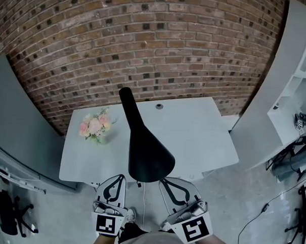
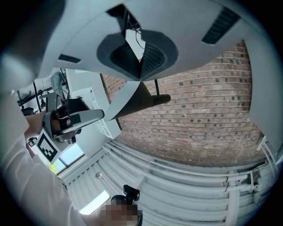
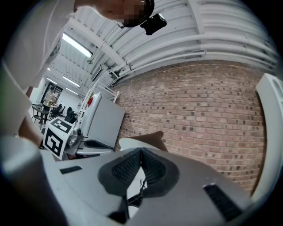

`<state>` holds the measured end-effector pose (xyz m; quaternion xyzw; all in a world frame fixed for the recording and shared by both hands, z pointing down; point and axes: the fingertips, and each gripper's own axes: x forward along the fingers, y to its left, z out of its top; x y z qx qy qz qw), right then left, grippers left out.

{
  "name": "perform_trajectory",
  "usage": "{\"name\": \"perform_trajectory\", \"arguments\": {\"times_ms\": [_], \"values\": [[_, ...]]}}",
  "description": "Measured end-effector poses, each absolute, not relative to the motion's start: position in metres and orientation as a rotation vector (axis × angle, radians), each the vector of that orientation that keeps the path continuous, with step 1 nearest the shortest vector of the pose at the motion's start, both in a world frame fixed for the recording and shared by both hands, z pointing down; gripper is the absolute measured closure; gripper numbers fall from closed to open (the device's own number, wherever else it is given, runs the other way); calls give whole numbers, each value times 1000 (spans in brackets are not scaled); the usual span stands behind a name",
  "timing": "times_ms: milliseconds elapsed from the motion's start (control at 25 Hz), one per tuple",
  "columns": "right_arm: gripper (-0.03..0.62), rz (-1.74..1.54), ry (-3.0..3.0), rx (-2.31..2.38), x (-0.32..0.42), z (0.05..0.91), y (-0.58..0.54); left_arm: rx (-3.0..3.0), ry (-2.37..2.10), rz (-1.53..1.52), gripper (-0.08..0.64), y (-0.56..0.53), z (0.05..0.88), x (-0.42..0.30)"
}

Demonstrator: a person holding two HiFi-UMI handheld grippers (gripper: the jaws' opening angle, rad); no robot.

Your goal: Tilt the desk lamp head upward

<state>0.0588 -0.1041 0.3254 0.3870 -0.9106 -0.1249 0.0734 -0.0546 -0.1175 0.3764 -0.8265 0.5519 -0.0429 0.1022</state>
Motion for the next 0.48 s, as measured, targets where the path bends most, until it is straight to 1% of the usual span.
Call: {"name": "perform_trajectory", "arguments": {"times_ms": [240, 480], "values": [[575, -360, -2760, 1171, 79, 329, -101, -2423, 1656, -150, 554, -110, 379, -40], [575, -343, -2799, 1127, 82, 332, -94, -2388, 1651, -203, 554, -100, 381, -32]]}}
